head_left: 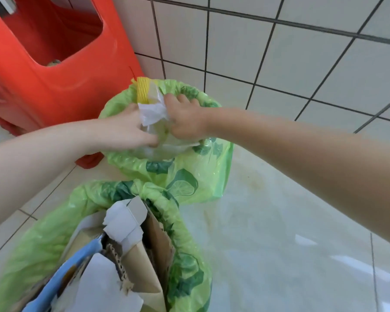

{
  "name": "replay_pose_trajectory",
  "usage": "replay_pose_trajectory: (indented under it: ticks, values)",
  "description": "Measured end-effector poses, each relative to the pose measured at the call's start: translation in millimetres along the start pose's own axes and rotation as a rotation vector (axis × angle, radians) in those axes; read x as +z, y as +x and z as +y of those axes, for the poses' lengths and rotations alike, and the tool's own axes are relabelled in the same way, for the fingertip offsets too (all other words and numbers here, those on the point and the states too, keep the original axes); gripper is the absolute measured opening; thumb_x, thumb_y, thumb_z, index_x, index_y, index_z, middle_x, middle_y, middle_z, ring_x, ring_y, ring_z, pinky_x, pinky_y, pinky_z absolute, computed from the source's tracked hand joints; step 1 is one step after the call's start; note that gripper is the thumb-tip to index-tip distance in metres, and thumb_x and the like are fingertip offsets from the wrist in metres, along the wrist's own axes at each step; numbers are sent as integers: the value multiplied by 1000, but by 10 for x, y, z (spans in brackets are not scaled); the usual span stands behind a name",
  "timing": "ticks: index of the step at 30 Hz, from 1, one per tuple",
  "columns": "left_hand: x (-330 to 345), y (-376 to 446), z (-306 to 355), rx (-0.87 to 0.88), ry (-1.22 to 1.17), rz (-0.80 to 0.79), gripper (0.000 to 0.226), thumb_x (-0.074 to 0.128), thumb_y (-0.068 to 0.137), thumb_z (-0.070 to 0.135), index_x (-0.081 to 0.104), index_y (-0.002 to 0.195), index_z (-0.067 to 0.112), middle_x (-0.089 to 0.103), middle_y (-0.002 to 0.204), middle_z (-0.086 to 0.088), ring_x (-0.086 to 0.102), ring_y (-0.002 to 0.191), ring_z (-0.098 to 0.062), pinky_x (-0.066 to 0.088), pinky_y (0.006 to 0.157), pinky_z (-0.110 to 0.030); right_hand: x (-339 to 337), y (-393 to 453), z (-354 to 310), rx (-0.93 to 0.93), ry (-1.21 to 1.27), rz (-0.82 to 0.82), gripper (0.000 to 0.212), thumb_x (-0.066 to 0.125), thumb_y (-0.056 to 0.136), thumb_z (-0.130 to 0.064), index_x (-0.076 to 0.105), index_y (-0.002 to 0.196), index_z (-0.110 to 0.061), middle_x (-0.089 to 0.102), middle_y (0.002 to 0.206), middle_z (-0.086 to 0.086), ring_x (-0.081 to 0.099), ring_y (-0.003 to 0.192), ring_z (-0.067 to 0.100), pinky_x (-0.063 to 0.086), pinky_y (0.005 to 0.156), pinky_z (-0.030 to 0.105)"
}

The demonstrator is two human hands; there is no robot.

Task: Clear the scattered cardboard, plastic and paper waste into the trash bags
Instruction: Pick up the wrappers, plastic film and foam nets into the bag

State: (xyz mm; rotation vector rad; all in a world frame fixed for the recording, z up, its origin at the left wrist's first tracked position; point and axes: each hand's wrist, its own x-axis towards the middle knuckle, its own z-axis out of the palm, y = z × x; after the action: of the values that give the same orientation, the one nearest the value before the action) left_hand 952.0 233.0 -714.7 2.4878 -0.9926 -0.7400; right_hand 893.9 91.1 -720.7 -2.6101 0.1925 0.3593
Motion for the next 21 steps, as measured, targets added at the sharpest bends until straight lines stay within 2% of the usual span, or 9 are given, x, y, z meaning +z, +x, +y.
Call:
replay_pose_trajectory:
  ticks: [2, 4, 6, 7, 9, 12, 15, 17, 21]
  values:
    - [39, 48, -79, -35, 161, -71, 15, 66, 81, 21, 55, 90, 25, 45, 85, 1, 44, 72, -20, 33, 52, -26, 5, 58, -3, -10, -262, -65, 64, 41, 86, -3, 15, 143, -5, 29, 140, 21, 27, 130, 45, 32, 103, 54]
    - [94, 160, -148, -118, 260, -122, 26, 66, 83, 27, 54, 104, 18, 44, 101, -1, 47, 79, -19, 39, 59, -29, 59, 190, -13, 4, -441, -126, 72, 44, 84, 4, 10, 146, -4, 24, 144, 23, 23, 132, 48, 34, 104, 55]
    - [162, 289, -202, -229, 385, -176, 49, 63, 87, 33, 48, 127, 9, 36, 129, -10, 52, 97, -24, 47, 84, -37, 137, 327, -10, 46, -524, -205, 77, 46, 86, 5, 2, 149, -4, 16, 152, 24, 16, 138, 48, 30, 108, 58]
    - [200, 359, -229, -271, 426, -195, 57, 61, 89, 35, 44, 135, 7, 30, 140, -13, 51, 108, -28, 44, 96, -38, 178, 386, 3, 67, -537, -247, 79, 47, 87, 4, -2, 149, -4, 13, 154, 24, 14, 140, 47, 29, 110, 57]
    - [268, 437, -250, -300, 482, -240, 55, 59, 91, 35, 47, 134, 4, 29, 147, -16, 45, 123, -31, 37, 104, -37, 262, 464, 35, 87, -500, -318, 77, 49, 88, 2, 4, 150, -5, 23, 152, 23, 27, 137, 41, 33, 108, 50]
    - [366, 498, -245, -309, 563, -332, 54, 53, 95, 32, 41, 141, 6, 25, 153, -16, 33, 135, -32, 31, 112, -39, 306, 497, 24, 121, -393, -414, 61, 51, 90, -1, 26, 144, -3, 50, 130, 16, 52, 110, 29, 46, 92, 38]
    - [349, 422, -107, -365, 469, -362, 60, 50, 96, 34, 27, 149, 17, 10, 157, -15, 21, 141, -38, 27, 114, -49, 191, 474, -83, 154, -392, -468, 68, 59, 90, -8, 20, 145, -1, 56, 122, 14, 58, 100, 26, 49, 81, 33]
    - [205, 291, 31, -363, 436, -323, 62, 48, 94, 38, 29, 148, 15, 13, 157, -14, 20, 141, -36, 26, 113, -51, 30, 420, -185, 146, -380, -471, 80, 61, 89, -11, 8, 147, 1, 57, 121, 16, 61, 101, 26, 52, 79, 30]
    - [-270, -85, 274, -322, 399, -246, 51, 50, 91, 29, 43, 138, 14, 25, 151, -11, 28, 136, -32, 35, 104, -49, -487, 183, -451, 125, -301, -457, 88, 64, 85, -11, 4, 149, 0, 39, 139, 23, 52, 117, 36, 50, 93, 40]
